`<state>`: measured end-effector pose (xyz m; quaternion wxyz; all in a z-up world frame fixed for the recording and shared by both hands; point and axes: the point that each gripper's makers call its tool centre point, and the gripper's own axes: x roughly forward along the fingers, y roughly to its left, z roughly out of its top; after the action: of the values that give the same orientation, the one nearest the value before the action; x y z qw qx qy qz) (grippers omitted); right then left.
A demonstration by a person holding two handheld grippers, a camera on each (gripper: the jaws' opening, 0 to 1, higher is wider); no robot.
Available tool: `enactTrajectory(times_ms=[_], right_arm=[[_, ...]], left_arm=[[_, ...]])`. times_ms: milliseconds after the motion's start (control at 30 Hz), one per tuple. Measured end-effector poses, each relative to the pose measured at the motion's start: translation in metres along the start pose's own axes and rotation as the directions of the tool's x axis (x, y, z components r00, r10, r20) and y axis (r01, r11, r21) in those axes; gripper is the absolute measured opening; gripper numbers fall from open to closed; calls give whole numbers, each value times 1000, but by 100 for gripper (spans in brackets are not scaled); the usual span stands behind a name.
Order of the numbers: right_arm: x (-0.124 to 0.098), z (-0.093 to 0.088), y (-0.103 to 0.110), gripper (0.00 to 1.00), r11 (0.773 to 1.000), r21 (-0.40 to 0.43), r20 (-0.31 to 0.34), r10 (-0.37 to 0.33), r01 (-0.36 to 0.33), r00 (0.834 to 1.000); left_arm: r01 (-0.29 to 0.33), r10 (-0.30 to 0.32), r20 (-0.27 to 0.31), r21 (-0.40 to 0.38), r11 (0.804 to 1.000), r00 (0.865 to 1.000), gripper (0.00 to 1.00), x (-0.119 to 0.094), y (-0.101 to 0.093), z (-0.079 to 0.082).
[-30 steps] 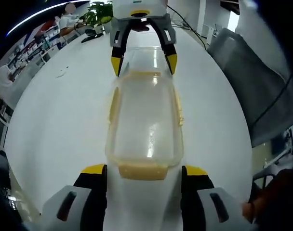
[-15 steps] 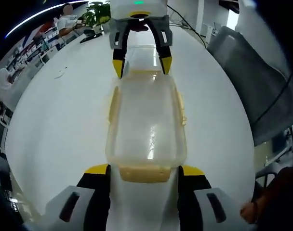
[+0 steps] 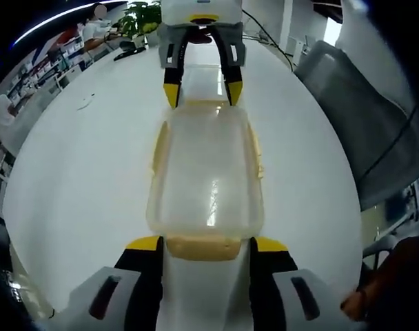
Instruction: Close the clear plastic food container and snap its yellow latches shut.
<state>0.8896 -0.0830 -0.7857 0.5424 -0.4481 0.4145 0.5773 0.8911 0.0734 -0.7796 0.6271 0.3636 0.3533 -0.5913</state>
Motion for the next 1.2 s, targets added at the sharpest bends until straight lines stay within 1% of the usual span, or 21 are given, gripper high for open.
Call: enactTrajectory(times_ms=[67,133,200,500,800,1000,1100,1200], right_arm=[[-1,-1,0,40,1000,4,-2,-2,2,1000],[-1,-2,1,38,1000,-12,-2,-3,3,1000],[0,-2,-2,38,1000,-15,0,-3,3,1000],[-2,-4,-1,38,1000,-14,-3,-2,2,1000],[-4,-5,1,37,1000,0,0,2,-2,1000],[-5,-4,2,37,1000,12,3,7,-7,1000],[-5,-3,0,36,1000,16,7,11,-11,1000],[-6,-2,-3,36,1000,13,9,12,-12,1000]], left_arm=[[-3,3,-2,-3,1000,1000,40,-1,0,-1],[-2,2,4,6,1000,1000,34,-2,-1,0],[-3,3,3,2,1000,1000,35,-2,-1,1],[-8,8,1,3,1000,1000,34,-2,-3,5],[-8,8,0,-4,1000,1000,33,-2,0,3],[-17,17,-18,2,1000,1000,33,-2,3,2],[-15,15,-35,2,1000,999,33,-3,2,1],[-15,15,-38,-3,1000,999,33,-8,1,3]])
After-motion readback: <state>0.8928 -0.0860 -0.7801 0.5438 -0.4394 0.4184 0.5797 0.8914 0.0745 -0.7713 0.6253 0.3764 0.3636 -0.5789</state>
